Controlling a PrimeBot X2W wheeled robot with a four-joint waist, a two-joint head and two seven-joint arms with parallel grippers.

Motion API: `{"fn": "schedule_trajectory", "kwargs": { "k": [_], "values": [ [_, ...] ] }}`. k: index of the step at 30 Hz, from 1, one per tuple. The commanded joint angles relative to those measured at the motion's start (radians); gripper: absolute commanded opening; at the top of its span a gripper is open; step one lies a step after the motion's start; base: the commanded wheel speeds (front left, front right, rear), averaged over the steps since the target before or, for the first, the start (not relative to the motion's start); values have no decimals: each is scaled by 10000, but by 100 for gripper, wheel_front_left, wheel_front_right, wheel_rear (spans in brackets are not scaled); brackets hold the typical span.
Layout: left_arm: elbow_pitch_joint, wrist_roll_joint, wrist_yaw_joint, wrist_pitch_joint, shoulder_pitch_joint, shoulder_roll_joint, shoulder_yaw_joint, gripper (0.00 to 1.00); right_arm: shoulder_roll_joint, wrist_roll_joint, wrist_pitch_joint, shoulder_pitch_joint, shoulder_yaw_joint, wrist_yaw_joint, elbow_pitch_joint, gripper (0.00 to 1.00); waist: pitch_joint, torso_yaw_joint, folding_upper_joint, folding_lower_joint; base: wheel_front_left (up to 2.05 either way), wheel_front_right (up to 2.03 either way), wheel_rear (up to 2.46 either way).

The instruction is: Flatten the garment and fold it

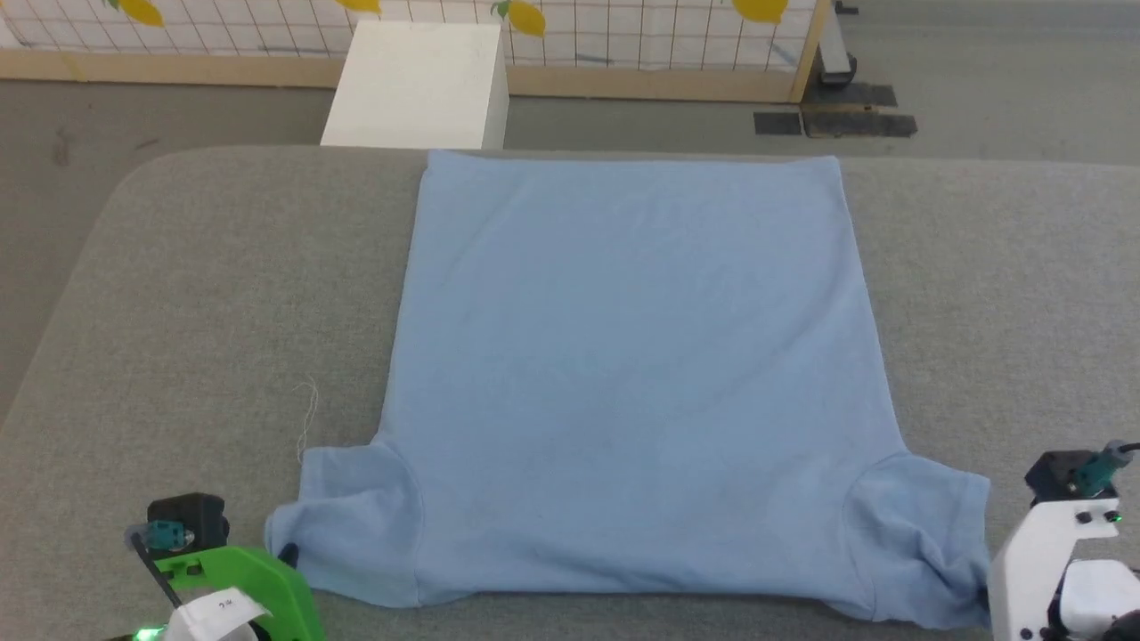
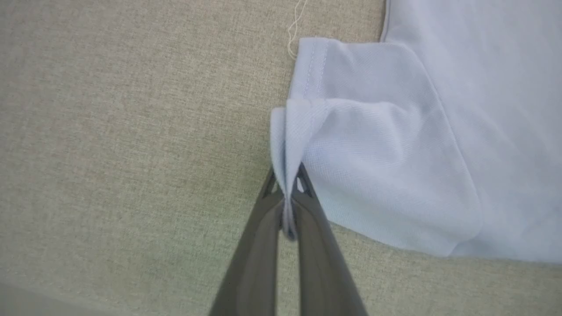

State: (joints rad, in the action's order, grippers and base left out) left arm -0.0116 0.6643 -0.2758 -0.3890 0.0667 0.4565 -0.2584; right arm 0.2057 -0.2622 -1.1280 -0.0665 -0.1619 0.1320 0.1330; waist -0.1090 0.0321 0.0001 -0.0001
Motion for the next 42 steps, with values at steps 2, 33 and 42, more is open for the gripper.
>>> {"fn": "schedule_trajectory", "kwargs": {
  "k": [2, 33, 42],
  "values": [
    [90, 13, 140, 240, -312, -181, -36, 0, 63, 147, -170, 201, 259, -13, -583, 0, -320, 82, -1, 1, 0, 0, 0],
    [-352, 157, 1, 1023, -111, -411, 133, 0, -579, -901, 4604, 1606, -1467, -13, 1092, 100, 26, -160, -1, 1, 0, 0, 0],
    [-1181, 79, -65, 1411, -268, -521, 206, 0, -165, -731, 7354, 3604, -643, -13, -1149, 100, -1180, 135, -1, 1, 0, 0, 0]
  ]
}}
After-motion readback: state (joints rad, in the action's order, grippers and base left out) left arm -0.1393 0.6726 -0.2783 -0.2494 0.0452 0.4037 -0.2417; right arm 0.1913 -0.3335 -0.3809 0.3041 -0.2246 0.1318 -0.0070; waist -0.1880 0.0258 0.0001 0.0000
